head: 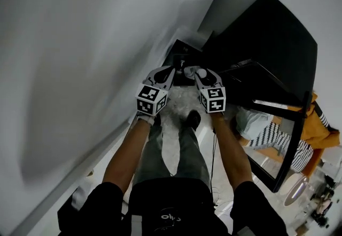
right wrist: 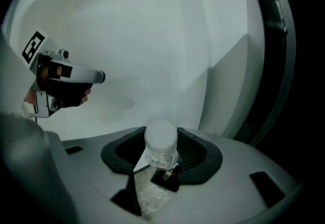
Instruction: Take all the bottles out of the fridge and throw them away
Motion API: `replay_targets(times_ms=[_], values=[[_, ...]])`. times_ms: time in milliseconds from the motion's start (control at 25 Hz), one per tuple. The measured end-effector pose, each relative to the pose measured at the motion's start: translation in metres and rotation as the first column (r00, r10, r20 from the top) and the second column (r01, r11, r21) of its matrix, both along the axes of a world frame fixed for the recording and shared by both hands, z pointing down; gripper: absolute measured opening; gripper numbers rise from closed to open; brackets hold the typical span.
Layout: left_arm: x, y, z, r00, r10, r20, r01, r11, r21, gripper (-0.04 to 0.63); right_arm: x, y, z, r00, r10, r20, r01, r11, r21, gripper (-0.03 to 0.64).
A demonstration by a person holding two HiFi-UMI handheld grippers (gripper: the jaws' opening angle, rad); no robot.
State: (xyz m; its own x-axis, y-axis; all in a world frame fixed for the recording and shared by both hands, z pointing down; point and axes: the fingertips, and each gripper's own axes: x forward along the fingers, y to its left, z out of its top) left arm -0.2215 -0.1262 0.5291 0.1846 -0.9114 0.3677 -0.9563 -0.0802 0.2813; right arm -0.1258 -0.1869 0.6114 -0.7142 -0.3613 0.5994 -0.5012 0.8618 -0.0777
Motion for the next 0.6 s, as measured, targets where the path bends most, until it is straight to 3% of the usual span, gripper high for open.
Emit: replay_targets(times_ms=[320, 600], values=[[0.002, 0.0, 0.105, 0.998, -0.046, -0.031, 0.044, 0.996, -0.075, 0.003, -0.012, -0.008, 0.138, 0.994, -0.075, -0.077, 0.072, 0.997, -0.039, 0.196], [-0.006, 0.001, 0.182, 0.993, -0.1, -0.07, 0.092, 0.989, -0.112, 0.003, -0.018, -0.016, 0.25, 0.99, -0.053, -0.131, 0.04, 0.994, -0.104, 0.196]])
